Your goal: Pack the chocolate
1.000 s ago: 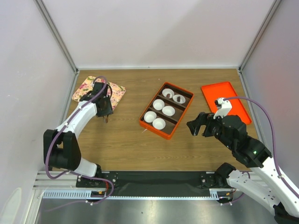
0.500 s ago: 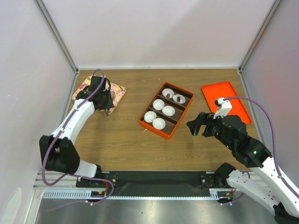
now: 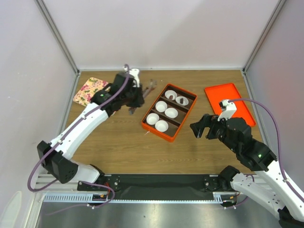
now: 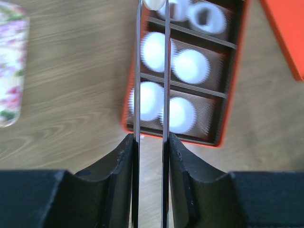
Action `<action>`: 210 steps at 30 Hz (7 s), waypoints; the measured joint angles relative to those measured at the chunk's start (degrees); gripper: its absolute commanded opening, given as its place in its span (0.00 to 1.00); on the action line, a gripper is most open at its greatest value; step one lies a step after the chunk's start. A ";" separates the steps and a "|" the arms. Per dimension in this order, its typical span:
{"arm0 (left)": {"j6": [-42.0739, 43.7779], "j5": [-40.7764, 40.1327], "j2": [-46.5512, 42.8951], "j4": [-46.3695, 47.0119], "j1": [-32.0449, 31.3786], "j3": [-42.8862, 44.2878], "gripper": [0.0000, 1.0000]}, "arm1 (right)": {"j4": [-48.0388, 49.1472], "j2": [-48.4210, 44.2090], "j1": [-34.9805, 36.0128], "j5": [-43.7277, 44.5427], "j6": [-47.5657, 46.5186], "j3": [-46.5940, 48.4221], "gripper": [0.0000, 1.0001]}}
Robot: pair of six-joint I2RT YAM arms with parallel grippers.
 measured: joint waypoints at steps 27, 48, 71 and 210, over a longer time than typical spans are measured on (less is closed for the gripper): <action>-4.13 -7.93 14.82 -0.92 -20.74 1.46 0.28 | -0.94 -1.57 -0.07 0.68 0.46 0.00 0.97; -4.04 -9.14 18.67 -0.87 -20.74 1.46 0.41 | -0.92 -1.55 -0.07 1.18 0.46 0.00 0.97; -3.96 -11.39 11.06 -8.70 -6.05 6.95 0.46 | -0.94 -1.53 -0.07 0.52 0.46 0.35 0.97; -0.11 -10.51 3.32 -7.41 12.63 -0.28 0.50 | -1.44 -1.66 -0.11 1.07 0.87 0.61 0.98</action>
